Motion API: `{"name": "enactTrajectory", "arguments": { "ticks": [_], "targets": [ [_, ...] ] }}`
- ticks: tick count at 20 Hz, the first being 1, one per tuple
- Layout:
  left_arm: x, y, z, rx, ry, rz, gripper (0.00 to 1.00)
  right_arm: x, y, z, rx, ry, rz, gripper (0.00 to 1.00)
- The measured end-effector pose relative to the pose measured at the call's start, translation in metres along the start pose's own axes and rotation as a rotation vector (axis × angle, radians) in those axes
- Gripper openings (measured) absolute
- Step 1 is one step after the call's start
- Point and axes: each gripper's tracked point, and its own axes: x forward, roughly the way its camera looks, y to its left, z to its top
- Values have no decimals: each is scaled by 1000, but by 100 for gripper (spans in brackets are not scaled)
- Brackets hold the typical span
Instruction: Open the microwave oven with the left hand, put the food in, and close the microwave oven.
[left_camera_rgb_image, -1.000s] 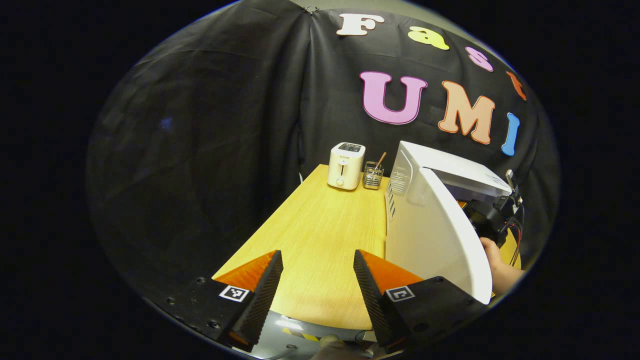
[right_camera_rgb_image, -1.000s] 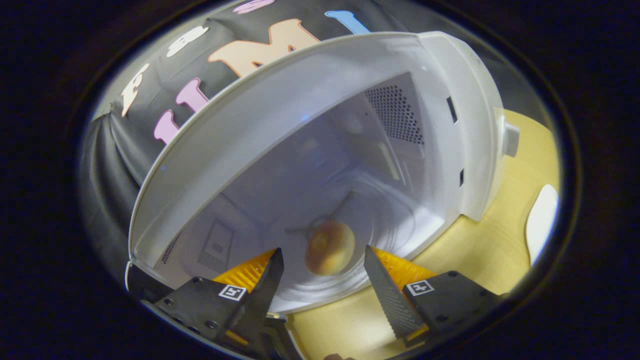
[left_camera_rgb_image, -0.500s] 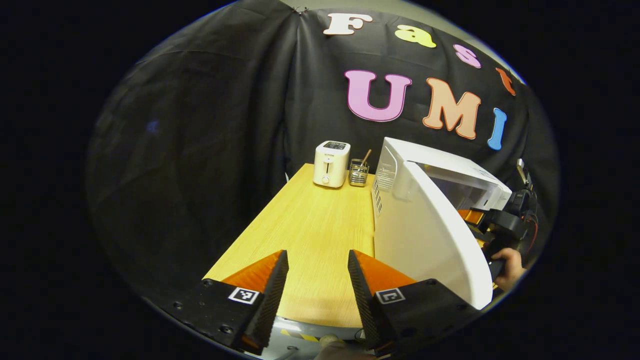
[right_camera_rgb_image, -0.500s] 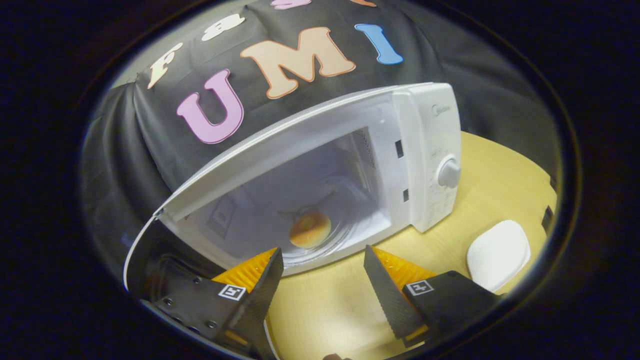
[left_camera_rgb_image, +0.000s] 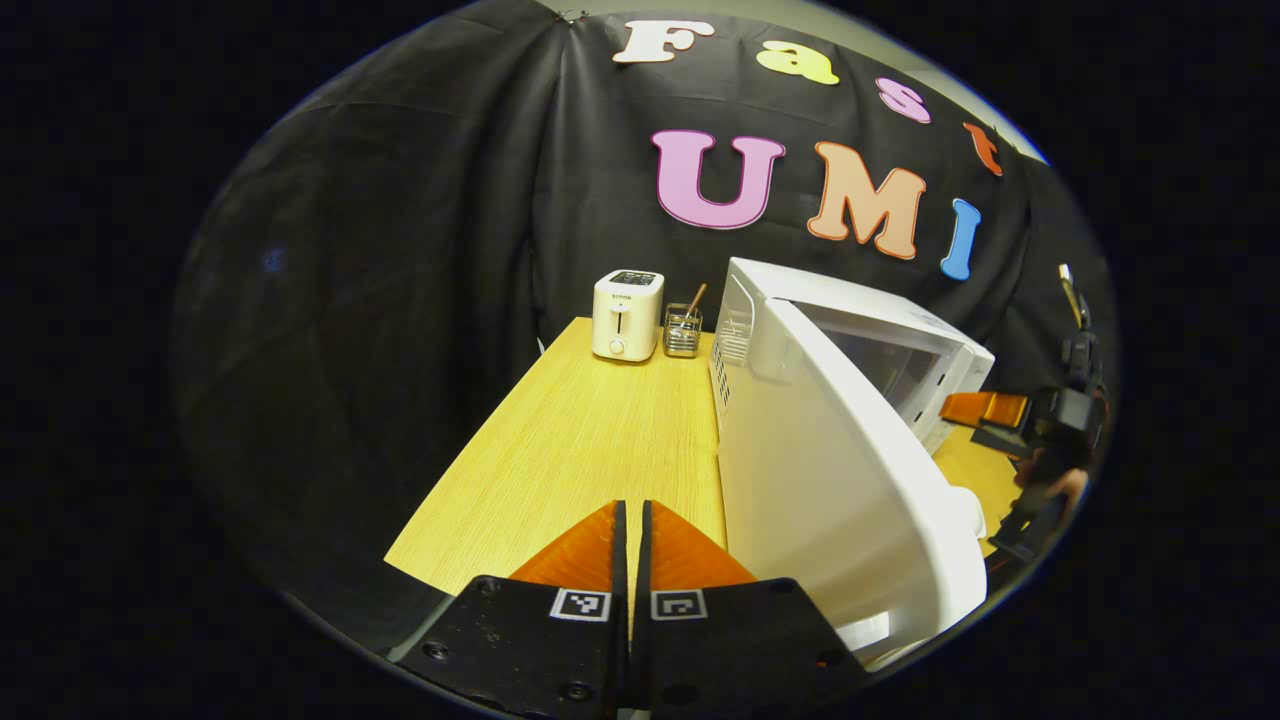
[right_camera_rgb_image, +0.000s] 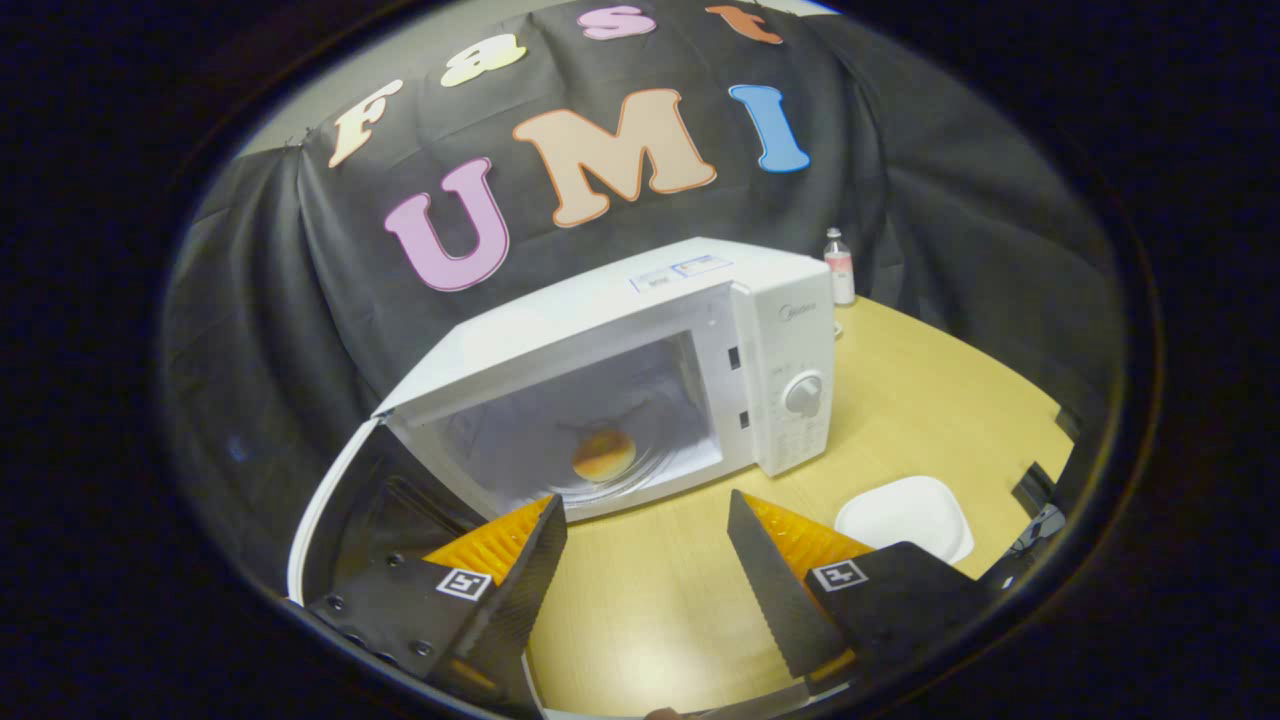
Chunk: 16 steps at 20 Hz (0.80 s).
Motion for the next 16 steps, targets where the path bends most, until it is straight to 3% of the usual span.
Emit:
{"name": "enactTrajectory", "arguments": {
  "ticks": [2,3,4,7,8,9,10,11,13,14,15,16],
  "targets": [
    [-1,-7,-2,21,5,-27,1,-16,-4,16,8,-10,-8,91],
    [-2,-11,-2,31,4,-42,1,-24,-8,22,12,-18,-16,100],
    [-3,-15,-2,41,2,-54,1,-31,-12,30,14,-29,-23,91],
    [-6,-27,-1,69,-9,-99,0,-47,-23,50,20,-70,-52,91],
    [-6,-30,-1,79,-10,-111,0,-52,-27,56,20,-82,-63,100],
    [-6,-33,-1,86,-12,-124,0,-56,-31,63,15,-94,-73,91],
    [-8,-37,-1,90,-15,-137,0,-60,-35,69,9,-108,-85,91],
    [-8,-40,-1,93,-14,-152,0,-66,-39,75,1,-122,-95,100],
    [-9,-49,-3,91,-3,-182,0,-72,-44,81,-7,-132,-113,100],
    [-9,-53,-4,87,3,-196,0,-74,-45,83,-3,-135,-117,91],
    [-10,-58,-4,83,6,-212,0,-76,-46,86,4,-138,-118,91],
    [-10,-64,-4,86,11,-226,0,-78,-49,88,13,-141,-122,100]
  ]
}}
